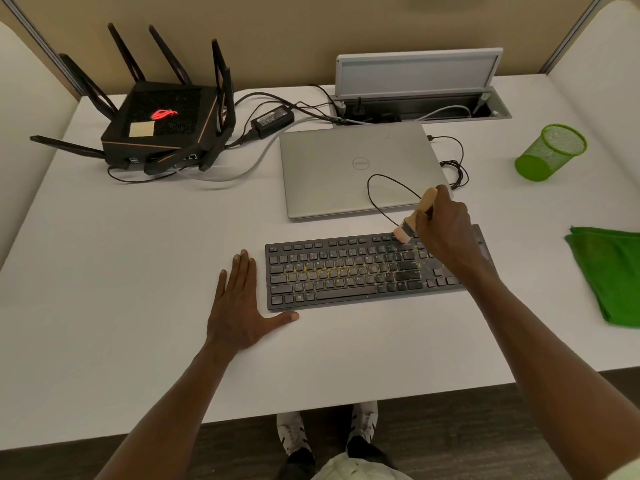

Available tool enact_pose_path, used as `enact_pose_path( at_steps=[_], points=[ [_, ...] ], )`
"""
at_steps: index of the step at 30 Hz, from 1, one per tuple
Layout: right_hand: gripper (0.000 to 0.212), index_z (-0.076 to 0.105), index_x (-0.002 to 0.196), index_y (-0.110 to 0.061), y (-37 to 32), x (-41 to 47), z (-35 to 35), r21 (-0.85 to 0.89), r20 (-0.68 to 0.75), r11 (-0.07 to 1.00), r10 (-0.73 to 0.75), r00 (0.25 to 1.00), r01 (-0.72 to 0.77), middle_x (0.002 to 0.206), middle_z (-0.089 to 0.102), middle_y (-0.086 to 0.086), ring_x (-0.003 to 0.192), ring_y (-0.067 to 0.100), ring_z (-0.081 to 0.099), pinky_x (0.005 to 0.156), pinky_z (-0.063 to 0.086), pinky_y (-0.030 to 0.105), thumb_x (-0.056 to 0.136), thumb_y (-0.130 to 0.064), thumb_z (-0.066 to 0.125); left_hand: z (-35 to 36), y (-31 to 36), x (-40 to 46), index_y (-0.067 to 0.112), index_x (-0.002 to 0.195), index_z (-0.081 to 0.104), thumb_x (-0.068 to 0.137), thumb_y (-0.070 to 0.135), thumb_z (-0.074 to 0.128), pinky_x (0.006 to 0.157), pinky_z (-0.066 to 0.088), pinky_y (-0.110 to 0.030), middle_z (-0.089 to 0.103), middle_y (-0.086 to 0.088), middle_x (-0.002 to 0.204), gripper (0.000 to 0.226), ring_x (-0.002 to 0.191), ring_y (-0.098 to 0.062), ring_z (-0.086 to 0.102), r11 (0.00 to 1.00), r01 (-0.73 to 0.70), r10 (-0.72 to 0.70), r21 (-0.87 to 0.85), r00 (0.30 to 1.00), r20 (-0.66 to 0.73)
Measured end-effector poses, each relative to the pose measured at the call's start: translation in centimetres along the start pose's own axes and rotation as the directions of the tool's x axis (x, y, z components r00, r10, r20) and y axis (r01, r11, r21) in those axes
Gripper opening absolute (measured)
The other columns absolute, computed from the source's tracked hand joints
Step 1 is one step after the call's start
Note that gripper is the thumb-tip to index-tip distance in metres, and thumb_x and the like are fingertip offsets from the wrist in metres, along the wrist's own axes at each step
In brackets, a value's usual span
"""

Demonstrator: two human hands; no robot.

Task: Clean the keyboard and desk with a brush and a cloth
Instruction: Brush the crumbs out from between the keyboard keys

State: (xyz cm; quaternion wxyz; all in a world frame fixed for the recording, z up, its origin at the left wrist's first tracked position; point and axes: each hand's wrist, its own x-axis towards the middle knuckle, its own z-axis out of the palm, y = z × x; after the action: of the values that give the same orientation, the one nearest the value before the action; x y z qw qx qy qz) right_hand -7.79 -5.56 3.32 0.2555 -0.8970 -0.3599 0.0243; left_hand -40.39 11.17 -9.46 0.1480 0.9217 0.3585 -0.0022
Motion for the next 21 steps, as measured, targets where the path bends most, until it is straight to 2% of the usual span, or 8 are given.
enact_pose_path(
  at_steps=[3, 5, 8, 12, 15, 18, 19, 21],
  points=[
    [0.018, 0.045, 0.110, 0.004, -0.37, -0.11, -0.54, -0.044, -0.045, 0.999, 0.002, 0.999, -0.004, 0.079, 0.050, 0.009, 0.063, 0.025, 0.046, 0.046, 0.025, 0.022, 0.097, -0.007, 0.046, -0.04, 0.03, 0.02, 0.003, 0.162, 0.004, 0.064, 0.106, 0.028, 0.128, 0.000, -0.045, -0.013, -0.007, 0.170, 0.144, 0.156, -0.017, -0.016, 1.000, 0.000, 0.000, -0.001, 1.000, 0.006],
    [0.015, 0.046, 0.108, 0.002, -0.50, 0.04, -0.52, 0.012, -0.055, 0.999, 0.032, 0.998, -0.031, 0.079, 0.052, 0.009, 0.060, 0.023, 0.045, 0.045, 0.023, 0.020, 0.096, -0.007, 0.047, 0.00, 0.00, 0.01, 0.003, 0.162, 0.004, 0.064, 0.107, 0.028, 0.128, 0.001, -0.046, -0.013, -0.007, 0.170, 0.144, 0.157, -0.017, -0.015, 1.000, 0.001, -0.001, -0.004, 1.000, -0.003],
    [0.012, 0.044, 0.105, -0.002, -0.50, -0.38, -0.03, 0.055, -0.027, 0.998, 0.039, 0.999, -0.037, 0.075, 0.053, 0.008, 0.056, 0.021, 0.050, 0.044, 0.026, 0.021, 0.095, -0.008, 0.048, -0.06, -0.01, 0.04, 0.003, 0.162, 0.004, 0.064, 0.107, 0.026, 0.128, 0.000, -0.045, -0.013, -0.007, 0.170, 0.145, 0.157, -0.017, -0.016, 1.000, 0.001, -0.001, -0.002, 1.000, 0.006],
    [0.016, 0.044, 0.105, 0.001, -0.34, -0.67, -0.64, 0.001, -0.001, 0.998, 0.060, 0.998, -0.060, 0.076, 0.052, 0.010, 0.056, 0.023, 0.048, 0.044, 0.028, 0.024, 0.092, -0.005, 0.050, 0.01, -0.04, 0.04, 0.003, 0.162, 0.005, 0.064, 0.107, 0.027, 0.128, 0.000, -0.045, -0.012, -0.007, 0.170, 0.145, 0.157, -0.017, -0.015, 1.000, -0.002, 0.002, -0.003, 1.000, -0.006],
    [0.014, 0.044, 0.104, 0.000, -0.36, -0.04, -0.82, 0.036, -0.037, 0.996, 0.080, 0.996, -0.079, 0.079, 0.055, 0.014, 0.058, 0.028, 0.051, 0.045, 0.033, 0.026, 0.092, -0.006, 0.049, -0.05, 0.02, -0.02, 0.002, 0.162, 0.007, 0.063, 0.107, 0.027, 0.128, 0.000, -0.045, -0.010, -0.008, 0.170, 0.145, 0.157, -0.017, -0.013, 1.000, -0.004, 0.004, -0.011, 1.000, -0.010],
    [0.012, 0.045, 0.103, -0.002, -0.38, 0.08, -0.33, 0.061, -0.033, 0.994, 0.092, 0.995, -0.090, 0.078, 0.054, 0.011, 0.053, 0.013, 0.045, 0.044, 0.028, 0.024, 0.093, -0.007, 0.049, -0.15, 0.07, -0.01, 0.003, 0.162, 0.008, 0.063, 0.107, 0.028, 0.128, 0.001, -0.045, -0.009, -0.008, 0.171, 0.145, 0.157, -0.017, -0.012, 1.000, 0.000, 0.000, -0.014, 1.000, -0.008],
    [0.013, 0.045, 0.104, -0.001, -0.22, -0.03, -0.26, 0.055, -0.020, 0.994, 0.094, 0.995, -0.093, 0.077, 0.053, 0.010, 0.053, 0.013, 0.045, 0.044, 0.026, 0.024, 0.093, -0.007, 0.049, -0.16, 0.07, -0.01, 0.003, 0.162, 0.007, 0.063, 0.107, 0.027, 0.128, 0.000, -0.044, -0.010, -0.008, 0.171, 0.145, 0.157, -0.017, -0.013, 1.000, 0.001, -0.001, -0.008, 1.000, -0.003],
    [0.015, 0.046, 0.105, 0.001, 0.12, -0.21, -0.44, 0.033, -0.008, 0.996, 0.088, 0.996, -0.088, 0.078, 0.054, 0.012, 0.056, 0.024, 0.050, 0.044, 0.027, 0.024, 0.092, -0.006, 0.049, -0.13, 0.06, -0.02, 0.003, 0.162, 0.007, 0.063, 0.107, 0.027, 0.128, -0.001, -0.043, -0.011, -0.008, 0.170, 0.145, 0.157, -0.017, -0.014, 1.000, 0.003, -0.003, 0.004, 1.000, -0.002]
  ],
)
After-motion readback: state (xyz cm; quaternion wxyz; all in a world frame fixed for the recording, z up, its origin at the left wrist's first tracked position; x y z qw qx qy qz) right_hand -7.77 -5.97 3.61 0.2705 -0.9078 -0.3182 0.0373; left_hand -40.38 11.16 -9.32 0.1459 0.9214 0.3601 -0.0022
